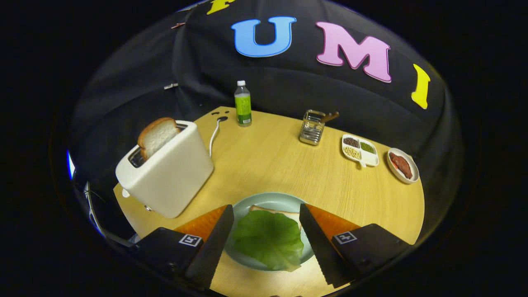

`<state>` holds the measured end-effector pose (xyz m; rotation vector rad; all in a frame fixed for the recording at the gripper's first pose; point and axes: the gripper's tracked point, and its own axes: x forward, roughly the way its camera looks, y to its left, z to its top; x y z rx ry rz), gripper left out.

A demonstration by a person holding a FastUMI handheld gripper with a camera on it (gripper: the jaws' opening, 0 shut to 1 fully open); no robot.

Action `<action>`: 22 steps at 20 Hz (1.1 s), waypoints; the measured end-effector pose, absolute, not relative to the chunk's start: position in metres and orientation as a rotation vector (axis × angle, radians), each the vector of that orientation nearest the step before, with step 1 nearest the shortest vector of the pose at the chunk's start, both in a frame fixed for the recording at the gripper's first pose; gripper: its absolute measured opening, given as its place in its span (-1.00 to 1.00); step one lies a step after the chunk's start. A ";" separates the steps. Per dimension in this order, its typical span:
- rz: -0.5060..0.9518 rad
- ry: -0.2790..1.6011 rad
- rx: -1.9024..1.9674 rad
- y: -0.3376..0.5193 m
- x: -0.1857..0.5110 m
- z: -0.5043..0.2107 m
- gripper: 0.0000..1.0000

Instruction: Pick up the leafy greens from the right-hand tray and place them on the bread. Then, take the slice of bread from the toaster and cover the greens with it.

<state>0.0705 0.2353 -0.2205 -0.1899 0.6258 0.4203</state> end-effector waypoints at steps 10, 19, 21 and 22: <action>0.609 0.479 -0.162 0.353 0.063 -0.134 0.98; 0.682 0.487 -0.150 0.434 0.067 -0.135 0.98; 0.690 0.502 -0.164 0.449 0.071 -0.147 0.99; 0.689 0.520 -0.165 0.455 0.072 -0.155 0.99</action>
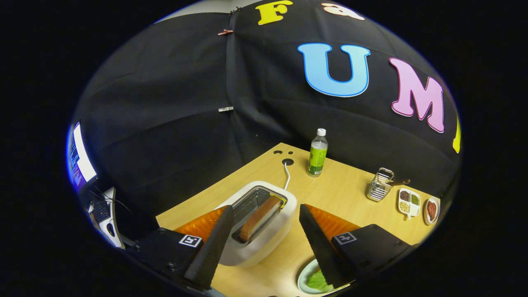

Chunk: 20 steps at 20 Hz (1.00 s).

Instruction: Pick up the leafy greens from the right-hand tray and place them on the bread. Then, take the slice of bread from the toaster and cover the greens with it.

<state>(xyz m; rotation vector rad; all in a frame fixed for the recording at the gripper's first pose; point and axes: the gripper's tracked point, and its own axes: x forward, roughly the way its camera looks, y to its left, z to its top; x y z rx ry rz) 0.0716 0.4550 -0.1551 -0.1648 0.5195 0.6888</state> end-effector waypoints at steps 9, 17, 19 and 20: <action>0.603 0.628 -0.177 0.476 0.090 -0.208 0.84; 0.553 0.671 -0.135 0.477 0.094 -0.212 -0.31; 0.564 0.684 -0.123 0.479 0.092 -0.212 -0.47; 0.568 0.697 -0.112 0.478 0.089 -0.213 -0.61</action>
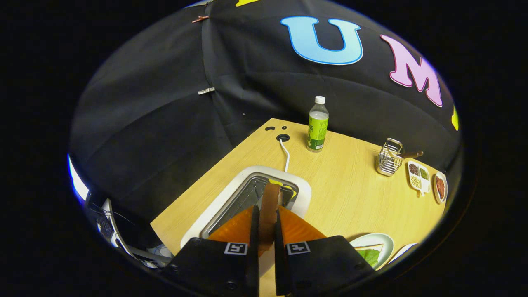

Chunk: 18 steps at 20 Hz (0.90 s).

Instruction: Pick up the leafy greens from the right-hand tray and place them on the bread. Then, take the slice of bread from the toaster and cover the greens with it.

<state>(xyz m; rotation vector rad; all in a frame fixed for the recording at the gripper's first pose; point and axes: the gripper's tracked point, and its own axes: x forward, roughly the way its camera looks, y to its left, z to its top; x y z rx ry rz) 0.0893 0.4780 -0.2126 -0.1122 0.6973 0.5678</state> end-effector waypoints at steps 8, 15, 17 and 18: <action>0.660 0.660 -0.042 0.473 0.086 -0.176 -0.84; 0.665 0.592 0.011 0.449 0.084 -0.119 -0.84; 0.659 0.570 0.027 0.439 0.084 -0.101 -0.85; 0.661 0.565 0.042 0.432 0.083 -0.095 -0.85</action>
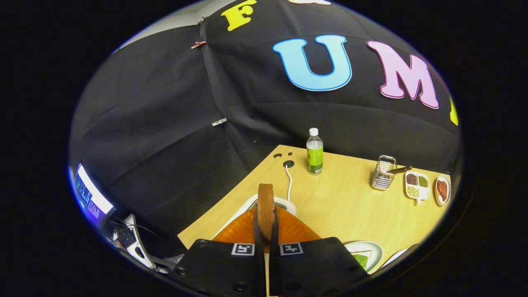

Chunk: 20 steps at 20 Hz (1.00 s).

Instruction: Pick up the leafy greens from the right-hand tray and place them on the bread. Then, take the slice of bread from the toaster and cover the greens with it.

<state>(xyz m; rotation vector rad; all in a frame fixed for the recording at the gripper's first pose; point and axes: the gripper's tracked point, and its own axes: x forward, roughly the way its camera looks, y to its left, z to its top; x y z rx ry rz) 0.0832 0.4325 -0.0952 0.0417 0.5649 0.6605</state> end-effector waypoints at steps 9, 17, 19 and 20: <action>0.505 0.589 0.083 0.336 0.091 -0.106 -0.85; 0.410 0.705 0.197 0.258 0.094 -0.163 -0.85; 0.406 0.749 0.215 0.247 0.092 -0.182 -0.85; 0.401 0.779 0.232 0.243 0.090 -0.192 -0.86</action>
